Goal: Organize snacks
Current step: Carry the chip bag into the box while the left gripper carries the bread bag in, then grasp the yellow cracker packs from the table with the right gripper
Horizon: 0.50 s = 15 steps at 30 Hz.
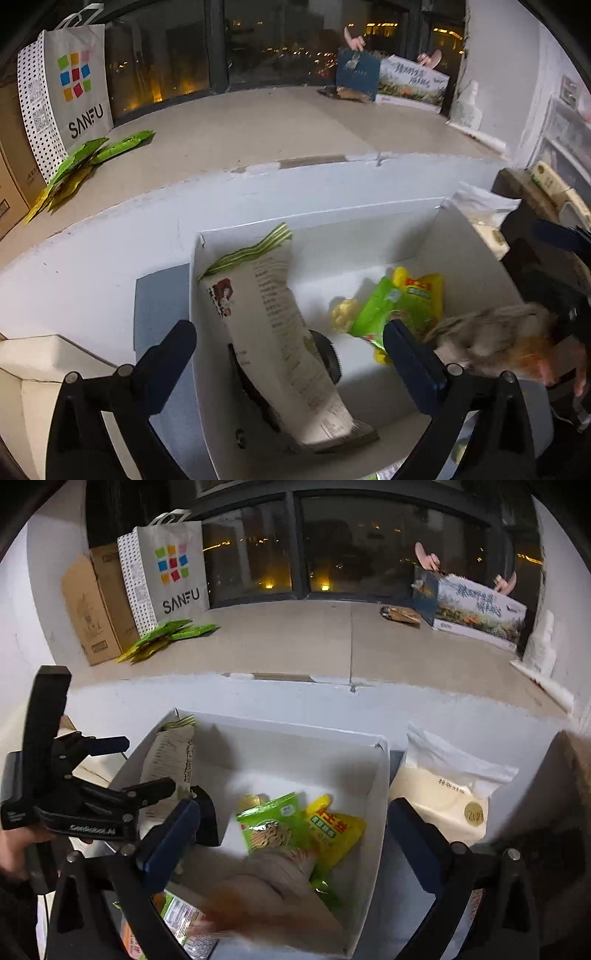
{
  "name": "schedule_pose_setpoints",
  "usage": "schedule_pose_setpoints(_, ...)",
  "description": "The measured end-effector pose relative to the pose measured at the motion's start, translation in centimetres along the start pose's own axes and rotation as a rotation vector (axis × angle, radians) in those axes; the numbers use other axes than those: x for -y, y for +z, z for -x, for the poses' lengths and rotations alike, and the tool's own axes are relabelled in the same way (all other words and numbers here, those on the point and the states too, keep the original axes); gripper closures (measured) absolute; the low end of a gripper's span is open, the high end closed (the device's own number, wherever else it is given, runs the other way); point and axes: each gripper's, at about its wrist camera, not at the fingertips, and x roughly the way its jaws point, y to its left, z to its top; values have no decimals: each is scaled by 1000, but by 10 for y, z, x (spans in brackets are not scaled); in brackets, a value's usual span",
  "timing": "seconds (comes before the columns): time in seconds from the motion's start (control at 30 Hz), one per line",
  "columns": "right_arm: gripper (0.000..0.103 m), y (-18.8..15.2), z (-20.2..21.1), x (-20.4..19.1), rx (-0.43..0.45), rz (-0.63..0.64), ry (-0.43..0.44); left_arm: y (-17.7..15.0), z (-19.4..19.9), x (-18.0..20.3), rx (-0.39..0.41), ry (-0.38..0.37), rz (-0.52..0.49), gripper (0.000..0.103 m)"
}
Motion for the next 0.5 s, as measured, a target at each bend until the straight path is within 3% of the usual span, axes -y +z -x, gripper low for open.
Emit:
schedule_pose_setpoints(0.23, 0, 7, 32, 9, 88, -35, 31, -8, 61, 4, 120, -37, 30, 0)
schedule_pose_setpoints(0.37, 0, 0, 67, 3, 146, 3, 43, -35, 110, 15, 212, -97, 42, 0)
schedule_pose_setpoints(0.5, 0, -31, 113, -1, 232, 38, 99, -76, 150, 33, 282, -117, 41, 0)
